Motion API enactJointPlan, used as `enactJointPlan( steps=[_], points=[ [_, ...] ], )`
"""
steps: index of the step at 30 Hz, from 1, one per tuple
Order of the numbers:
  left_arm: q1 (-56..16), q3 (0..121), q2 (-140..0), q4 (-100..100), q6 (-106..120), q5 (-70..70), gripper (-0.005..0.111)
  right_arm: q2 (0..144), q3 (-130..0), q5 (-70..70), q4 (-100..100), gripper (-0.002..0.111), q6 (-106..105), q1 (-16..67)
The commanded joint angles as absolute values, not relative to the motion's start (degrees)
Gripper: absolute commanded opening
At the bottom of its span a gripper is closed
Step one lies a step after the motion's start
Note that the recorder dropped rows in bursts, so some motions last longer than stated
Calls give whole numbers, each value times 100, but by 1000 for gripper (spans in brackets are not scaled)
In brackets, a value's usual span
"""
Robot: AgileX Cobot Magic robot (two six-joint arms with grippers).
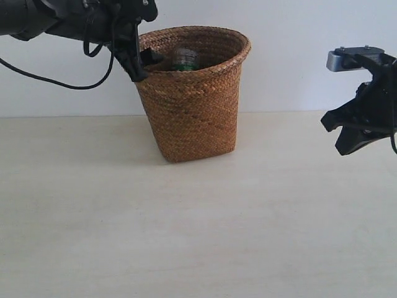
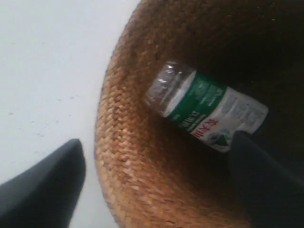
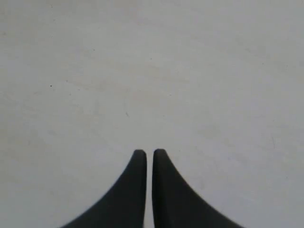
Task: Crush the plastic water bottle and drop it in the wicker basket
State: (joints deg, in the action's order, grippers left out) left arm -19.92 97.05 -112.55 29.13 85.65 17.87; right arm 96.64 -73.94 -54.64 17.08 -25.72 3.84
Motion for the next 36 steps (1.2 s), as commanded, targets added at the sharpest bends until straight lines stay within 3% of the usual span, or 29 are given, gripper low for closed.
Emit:
enactJointPlan(
  steps=[1, 3, 13, 18, 23, 30, 36],
  points=[
    [-1988, 9731, -11030, 2831, 8276, 2705, 30, 9609, -7382, -5364, 1601, 0, -2655, 342],
    [-1988, 9731, -10872, 2688, 8032, 3213, 6, 9609, -7382, -5315, 1406, 0, -2644, 342],
    [-1988, 9731, -10299, 935, 5179, 5558, 4, 9561, -7564, -5998, -443, 0, -1568, 283],
    [-1914, 9731, -10096, 155, 3276, 6957, 4, 9249, -7539, -6152, -378, 0, -1151, -223],
    [-1706, 9614, -9834, 0, 2228, 6996, 4, 8692, -7090, -5988, -203, 0, -1081, -618],
    [-1651, 8695, -8917, 0, 1838, 6996, 4, 7360, -5941, -4372, -134, 0, -1058, -632],
    [-1651, 7460, -7919, 0, 1566, 5670, 4, 6182, -5030, -3408, 0, 0, -1058, -632]
  ],
)
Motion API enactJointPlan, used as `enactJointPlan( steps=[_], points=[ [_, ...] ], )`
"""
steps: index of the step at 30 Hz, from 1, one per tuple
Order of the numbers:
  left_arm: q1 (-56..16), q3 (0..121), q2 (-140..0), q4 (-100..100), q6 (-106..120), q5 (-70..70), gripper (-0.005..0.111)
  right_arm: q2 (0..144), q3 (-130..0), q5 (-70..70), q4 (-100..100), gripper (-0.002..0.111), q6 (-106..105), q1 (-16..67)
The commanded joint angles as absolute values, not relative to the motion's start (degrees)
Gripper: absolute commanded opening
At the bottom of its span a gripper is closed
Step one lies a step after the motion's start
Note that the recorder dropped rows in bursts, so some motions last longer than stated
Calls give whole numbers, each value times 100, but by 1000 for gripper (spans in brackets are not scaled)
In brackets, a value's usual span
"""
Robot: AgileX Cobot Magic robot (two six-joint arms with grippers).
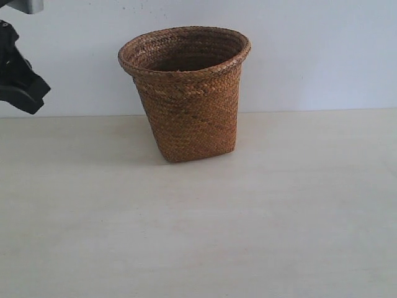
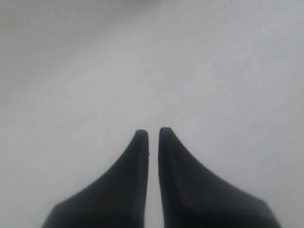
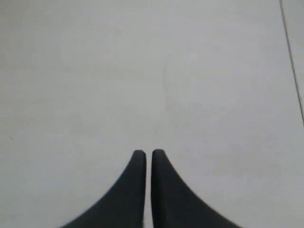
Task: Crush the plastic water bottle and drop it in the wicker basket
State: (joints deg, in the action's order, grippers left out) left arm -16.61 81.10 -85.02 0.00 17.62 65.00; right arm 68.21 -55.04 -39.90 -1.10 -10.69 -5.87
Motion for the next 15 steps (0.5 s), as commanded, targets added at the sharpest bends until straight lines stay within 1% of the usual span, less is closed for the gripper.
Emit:
enactJointPlan(
  steps=[1, 7, 15],
  points=[
    [-1651, 7180, -7696, 0, 1525, 5359, 4, 5955, -4883, -3209, 0, 0, -1058, -632],
    [-1651, 5937, -6698, 0, 1460, 3991, 4, 5037, -4174, -2455, 230, 0, -1095, -618],
    [-1651, 4685, -5593, 0, 1409, 2860, 4, 3993, -3344, -1559, 230, 0, -1095, -618]
  ],
)
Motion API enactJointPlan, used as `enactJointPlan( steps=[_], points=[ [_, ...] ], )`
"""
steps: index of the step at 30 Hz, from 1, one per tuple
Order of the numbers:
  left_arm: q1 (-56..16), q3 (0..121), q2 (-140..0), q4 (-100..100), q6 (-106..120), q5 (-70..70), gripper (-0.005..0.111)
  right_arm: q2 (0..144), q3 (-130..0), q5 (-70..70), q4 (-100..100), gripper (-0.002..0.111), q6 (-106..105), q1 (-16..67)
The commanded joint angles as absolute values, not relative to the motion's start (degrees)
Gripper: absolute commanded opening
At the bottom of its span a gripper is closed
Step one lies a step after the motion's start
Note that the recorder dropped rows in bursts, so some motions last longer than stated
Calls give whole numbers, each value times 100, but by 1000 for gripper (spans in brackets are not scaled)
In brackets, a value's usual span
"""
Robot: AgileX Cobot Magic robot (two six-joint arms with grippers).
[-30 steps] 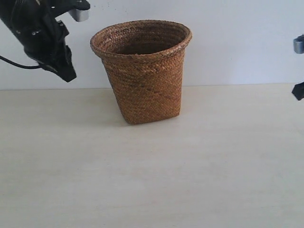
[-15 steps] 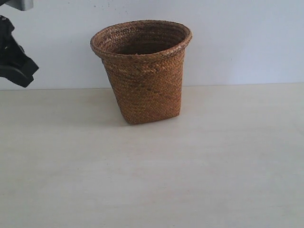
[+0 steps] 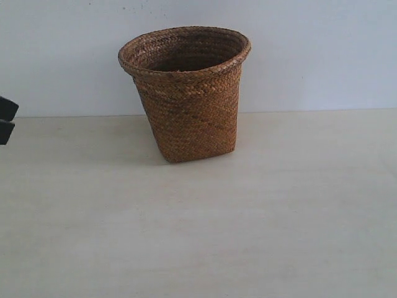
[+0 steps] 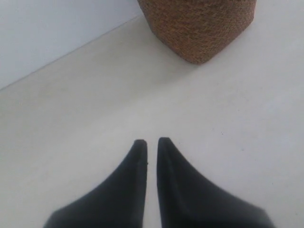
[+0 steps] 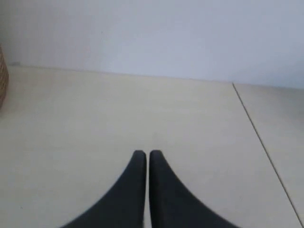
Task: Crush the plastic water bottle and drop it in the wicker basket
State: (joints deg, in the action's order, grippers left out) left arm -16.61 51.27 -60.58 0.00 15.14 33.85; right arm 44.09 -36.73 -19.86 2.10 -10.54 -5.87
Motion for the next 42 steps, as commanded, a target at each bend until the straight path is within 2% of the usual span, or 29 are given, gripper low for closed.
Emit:
enactJointPlan(
  steps=[1, 10, 17, 21, 28, 42],
  points=[
    [-1651, 4585, -5456, 0, 1360, 2823, 4, 3879, -3252, -1501, 230, 0, -1095, -618],
    [-1651, 3795, -4165, 0, 578, 2633, 4, 2524, -2405, -809, 230, 0, -1143, -618],
    [-1651, 2978, -3216, 0, 342, 2116, 4, 1411, -2352, -1174, 560, 0, -1127, -618],
    [-1651, 2197, -2289, 0, 0, 1455, 4, 507, -2179, -1070, 1413, 0, -1086, -618],
    [-1651, 1089, -1808, 0, 0, -132, 4, 408, -909, 191, 1578, 0, -1305, -618],
    [-1651, 744, -1808, 276, -159, 61, 4, 408, -18, 175, 1578, 0, -1464, -618]
  ],
)
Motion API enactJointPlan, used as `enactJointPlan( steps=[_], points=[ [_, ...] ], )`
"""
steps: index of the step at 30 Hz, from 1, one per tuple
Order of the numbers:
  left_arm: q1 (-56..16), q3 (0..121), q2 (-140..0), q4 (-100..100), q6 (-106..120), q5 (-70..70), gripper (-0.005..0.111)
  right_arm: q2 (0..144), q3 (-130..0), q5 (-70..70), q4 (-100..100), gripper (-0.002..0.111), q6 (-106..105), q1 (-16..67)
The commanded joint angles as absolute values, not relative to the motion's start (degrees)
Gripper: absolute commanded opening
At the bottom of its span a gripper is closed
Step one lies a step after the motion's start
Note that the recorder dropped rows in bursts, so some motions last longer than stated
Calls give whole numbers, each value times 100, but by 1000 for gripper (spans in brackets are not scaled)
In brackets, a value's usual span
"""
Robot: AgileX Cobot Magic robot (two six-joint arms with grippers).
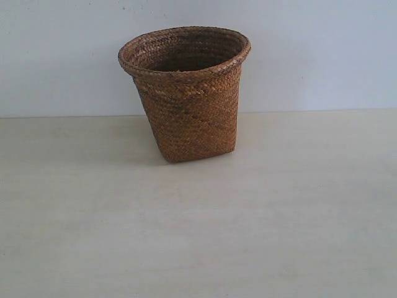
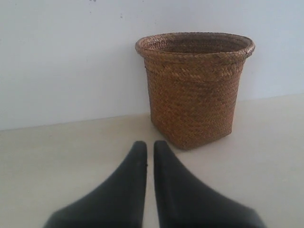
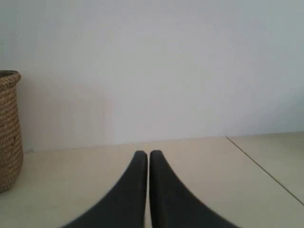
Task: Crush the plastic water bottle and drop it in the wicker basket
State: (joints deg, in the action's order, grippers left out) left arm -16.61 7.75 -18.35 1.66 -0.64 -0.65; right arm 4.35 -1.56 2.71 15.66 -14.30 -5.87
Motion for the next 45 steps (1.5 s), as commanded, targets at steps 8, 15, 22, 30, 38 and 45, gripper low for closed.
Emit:
enactJointPlan(
  steps=[8, 15, 22, 30, 38, 45],
  points=[
    [-1651, 744, -1808, 262, -175, 84, 4, 408, 0, 232, 1616, 0, -917, -618],
    [-1651, 744, -1808, 250, -175, 84, 4, 408, 0, 199, 1616, 0, -918, -618],
    [-1651, 744, -1808, 212, -147, 84, 4, 408, 0, 199, 1616, 0, -918, -618],
    [-1632, 744, -1729, 187, -133, 221, 4, 408, 0, 198, 1616, 0, -931, -618],
    [-574, 687, -874, 103, -86, 1038, 4, 408, 0, 198, 1616, 0, -941, -618],
    [-327, 0, -409, 152, -111, 564, 4, 408, 0, 198, 1616, 0, -923, -618]
  ],
)
